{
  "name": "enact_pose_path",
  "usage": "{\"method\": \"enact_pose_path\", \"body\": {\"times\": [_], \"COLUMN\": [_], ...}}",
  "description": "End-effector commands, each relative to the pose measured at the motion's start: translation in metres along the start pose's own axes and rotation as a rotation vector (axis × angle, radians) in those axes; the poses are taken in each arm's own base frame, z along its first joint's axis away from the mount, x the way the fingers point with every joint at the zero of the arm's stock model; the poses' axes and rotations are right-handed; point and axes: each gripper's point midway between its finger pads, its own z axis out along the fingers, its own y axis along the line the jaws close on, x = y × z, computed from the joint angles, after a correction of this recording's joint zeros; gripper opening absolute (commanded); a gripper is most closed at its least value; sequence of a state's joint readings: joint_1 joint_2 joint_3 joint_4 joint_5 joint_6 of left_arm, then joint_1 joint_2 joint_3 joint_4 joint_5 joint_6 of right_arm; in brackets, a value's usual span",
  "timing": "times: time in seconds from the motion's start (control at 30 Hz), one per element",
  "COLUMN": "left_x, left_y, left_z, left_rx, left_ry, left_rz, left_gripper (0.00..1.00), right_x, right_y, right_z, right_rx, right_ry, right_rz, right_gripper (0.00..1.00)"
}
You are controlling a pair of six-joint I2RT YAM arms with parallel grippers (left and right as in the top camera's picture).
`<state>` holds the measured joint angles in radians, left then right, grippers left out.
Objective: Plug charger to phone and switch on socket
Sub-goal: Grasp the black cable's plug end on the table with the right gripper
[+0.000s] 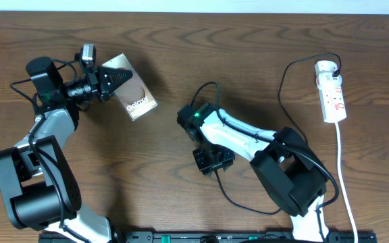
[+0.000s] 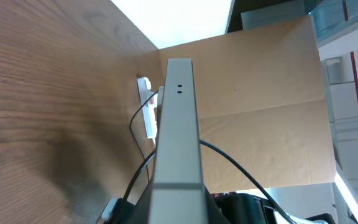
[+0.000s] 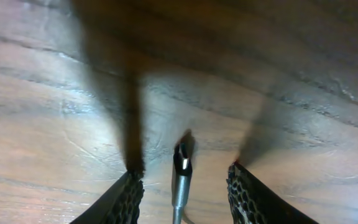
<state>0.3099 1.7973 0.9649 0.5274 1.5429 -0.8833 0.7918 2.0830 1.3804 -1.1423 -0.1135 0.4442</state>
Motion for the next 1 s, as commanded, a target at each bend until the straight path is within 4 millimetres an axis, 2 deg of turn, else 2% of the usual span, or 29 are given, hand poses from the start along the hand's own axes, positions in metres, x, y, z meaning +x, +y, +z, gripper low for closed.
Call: {"method": "enact_pose_path", "body": {"times": [0.0, 0.47, 0.53, 0.73, 0.87, 0.97], "left_x": [0.003, 0.003, 0.003, 0.003, 0.002, 0.002], "left_y": [-0.007, -0.007, -0.007, -0.007, -0.006, -0.006], "left_z": [0.000, 0.000, 0.000, 0.000, 0.000, 0.000], "left_rx": [0.019, 0.019, 0.019, 0.019, 0.017, 0.017], "left_ry": [0.024, 0.024, 0.024, 0.024, 0.022, 0.022], "left_rz": [0.038, 0.050, 0.053, 0.053, 0.053, 0.053], "left_gripper": [0.07, 0.07, 0.07, 0.07, 0.08, 0.07], "right_x": [0.006, 0.019, 0.019, 0.018, 0.017, 0.016], "right_y": [0.000, -0.007, -0.004, -0.001, 0.000, 0.001], "right_z": [0.012, 0.031, 0.033, 0.034, 0.034, 0.034], "right_rx": [0.012, 0.023, 0.005, -0.015, -0.018, -0.020], "right_ry": [0.011, 0.049, 0.048, 0.048, 0.042, 0.038], "right_rz": [0.001, 0.027, 0.028, 0.027, 0.027, 0.026], "right_gripper": [0.44, 0.42, 0.37, 0.29, 0.13, 0.07]}}
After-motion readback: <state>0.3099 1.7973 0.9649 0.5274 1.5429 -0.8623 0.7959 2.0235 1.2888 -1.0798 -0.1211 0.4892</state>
